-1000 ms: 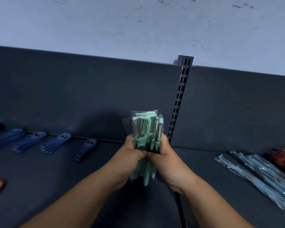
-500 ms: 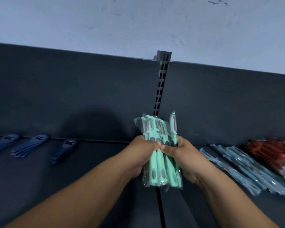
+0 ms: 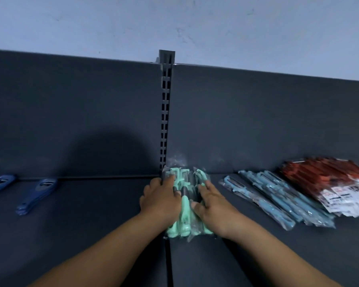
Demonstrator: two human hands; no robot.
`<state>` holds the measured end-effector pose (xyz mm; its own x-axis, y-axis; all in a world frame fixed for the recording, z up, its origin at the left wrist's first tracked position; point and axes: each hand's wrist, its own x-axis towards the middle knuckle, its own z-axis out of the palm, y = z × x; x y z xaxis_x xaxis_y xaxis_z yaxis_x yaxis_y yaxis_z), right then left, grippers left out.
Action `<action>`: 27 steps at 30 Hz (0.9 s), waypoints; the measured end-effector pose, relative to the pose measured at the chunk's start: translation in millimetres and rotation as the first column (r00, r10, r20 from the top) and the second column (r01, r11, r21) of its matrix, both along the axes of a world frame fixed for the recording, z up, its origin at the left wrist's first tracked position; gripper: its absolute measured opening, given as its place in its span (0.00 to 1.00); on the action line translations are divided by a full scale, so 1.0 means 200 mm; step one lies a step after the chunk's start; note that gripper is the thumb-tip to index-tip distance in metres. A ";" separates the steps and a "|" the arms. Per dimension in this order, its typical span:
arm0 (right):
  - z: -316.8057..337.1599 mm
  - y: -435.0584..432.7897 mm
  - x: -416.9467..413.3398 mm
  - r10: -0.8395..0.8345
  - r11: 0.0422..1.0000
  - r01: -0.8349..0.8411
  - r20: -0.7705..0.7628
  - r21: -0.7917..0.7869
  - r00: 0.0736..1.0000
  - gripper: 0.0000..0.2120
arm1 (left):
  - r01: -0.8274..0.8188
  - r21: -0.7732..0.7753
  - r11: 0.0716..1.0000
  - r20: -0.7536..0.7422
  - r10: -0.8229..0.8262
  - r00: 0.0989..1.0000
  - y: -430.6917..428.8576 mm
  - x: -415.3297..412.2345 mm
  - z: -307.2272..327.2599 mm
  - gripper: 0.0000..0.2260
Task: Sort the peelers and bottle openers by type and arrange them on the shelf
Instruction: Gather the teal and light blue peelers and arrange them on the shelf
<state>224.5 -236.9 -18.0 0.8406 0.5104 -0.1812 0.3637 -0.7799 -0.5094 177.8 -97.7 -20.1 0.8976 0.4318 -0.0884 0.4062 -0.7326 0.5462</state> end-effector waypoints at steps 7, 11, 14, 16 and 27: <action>-0.02 0.08 -0.05 -0.014 0.984 0.032 0.104 -0.177 0.994 0.30 | -0.054 0.171 0.984 -0.059 0.065 0.996 -0.02 -0.01 -0.03 0.24; 0.00 0.07 -0.06 -0.034 0.995 0.042 0.081 -0.088 0.996 0.30 | -0.020 0.117 0.993 0.001 0.020 1.000 0.01 -0.04 -0.04 0.26; -0.02 0.05 -0.07 0.057 0.982 -0.040 0.086 -0.182 0.995 0.29 | 0.094 0.120 0.988 0.007 -0.096 0.995 0.00 -0.04 -0.05 0.24; -0.02 0.05 -0.08 0.092 0.977 -0.078 0.062 -0.199 0.994 0.29 | 0.103 0.150 0.983 -0.051 -0.096 0.994 0.01 -0.05 -0.06 0.23; 0.01 0.06 -0.11 0.089 0.986 -0.071 0.120 -0.148 0.989 0.29 | 0.130 0.040 0.991 0.070 -0.132 0.989 0.03 -0.10 -0.05 0.25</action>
